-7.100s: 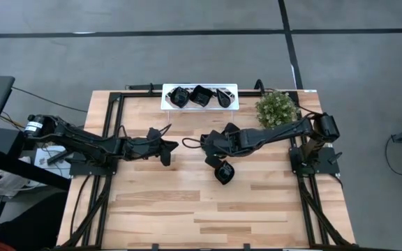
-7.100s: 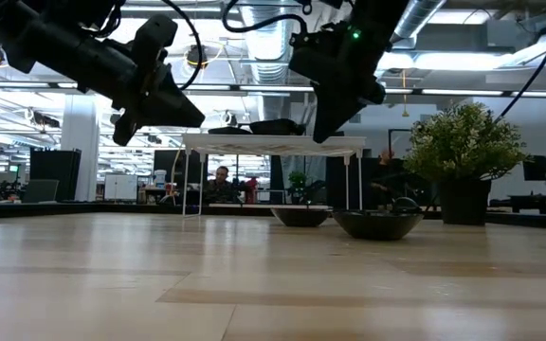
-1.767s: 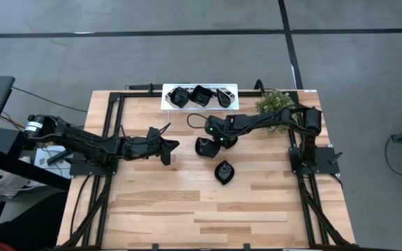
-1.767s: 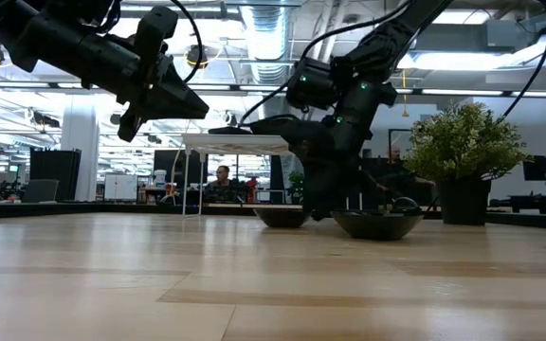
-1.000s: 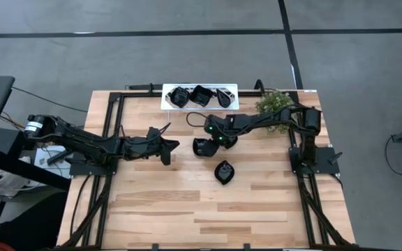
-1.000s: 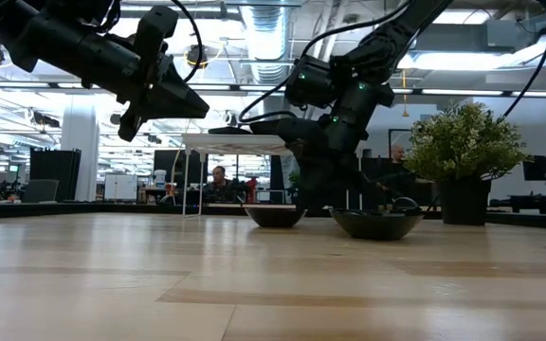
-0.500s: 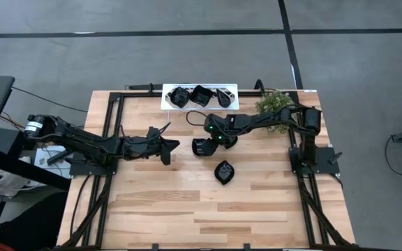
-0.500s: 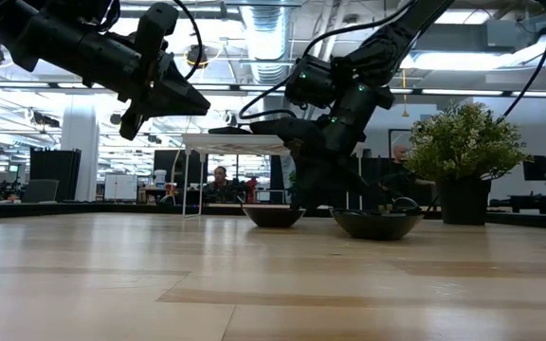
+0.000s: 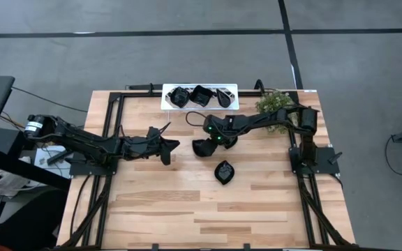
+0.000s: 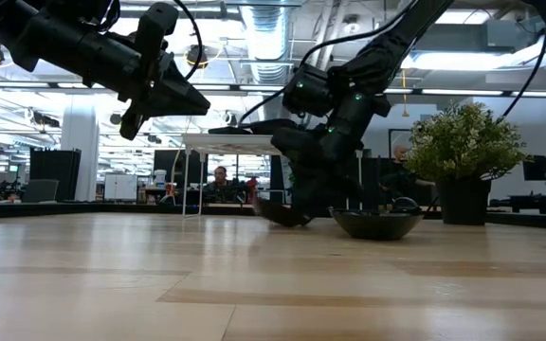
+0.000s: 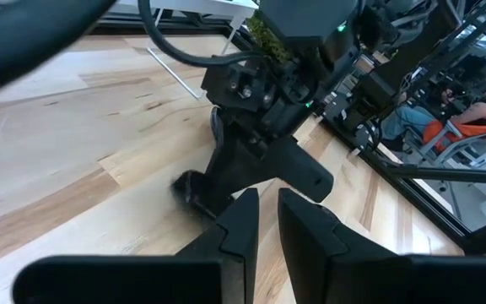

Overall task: Pick & Place Mini shaped plates
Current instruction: Stack the leaf-shaped plate on top of the other leaf-shaped plates on the shelf

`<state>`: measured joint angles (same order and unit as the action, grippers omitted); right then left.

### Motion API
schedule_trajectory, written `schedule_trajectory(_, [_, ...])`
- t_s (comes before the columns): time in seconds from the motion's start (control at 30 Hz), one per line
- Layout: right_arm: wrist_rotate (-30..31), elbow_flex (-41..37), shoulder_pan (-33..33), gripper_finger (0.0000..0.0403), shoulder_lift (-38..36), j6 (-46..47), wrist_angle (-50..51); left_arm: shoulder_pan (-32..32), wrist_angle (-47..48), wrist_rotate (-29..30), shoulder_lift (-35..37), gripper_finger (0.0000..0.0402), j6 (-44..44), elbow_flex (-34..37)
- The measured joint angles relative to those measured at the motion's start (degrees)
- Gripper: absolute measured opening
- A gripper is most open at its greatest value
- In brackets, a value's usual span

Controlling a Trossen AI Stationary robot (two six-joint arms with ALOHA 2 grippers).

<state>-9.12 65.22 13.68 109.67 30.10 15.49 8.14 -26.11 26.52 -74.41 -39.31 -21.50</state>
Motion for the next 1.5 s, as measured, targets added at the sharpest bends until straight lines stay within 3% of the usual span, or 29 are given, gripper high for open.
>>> schedule_trajectory(0.5, [-1.5, -0.2, 0.0, 0.0095, -0.6, 0.5, -1.6, 0.0, -0.3, 0.0, 0.0, 0.0049, 0.0, 0.0])
schedule_trajectory(1.0, [-1.6, -0.1, 0.1, 0.0004, -0.6, 0.4, -1.9, 0.0, -0.3, 0.0, 0.0, 0.0049, 0.0, 0.0])
schedule_trajectory(1.5, [-4.5, -0.1, -0.9, 0.0002, -3.9, 1.3, -1.3, 0.0, -1.0, 0.0, 0.0, 0.0049, 0.0, 0.0])
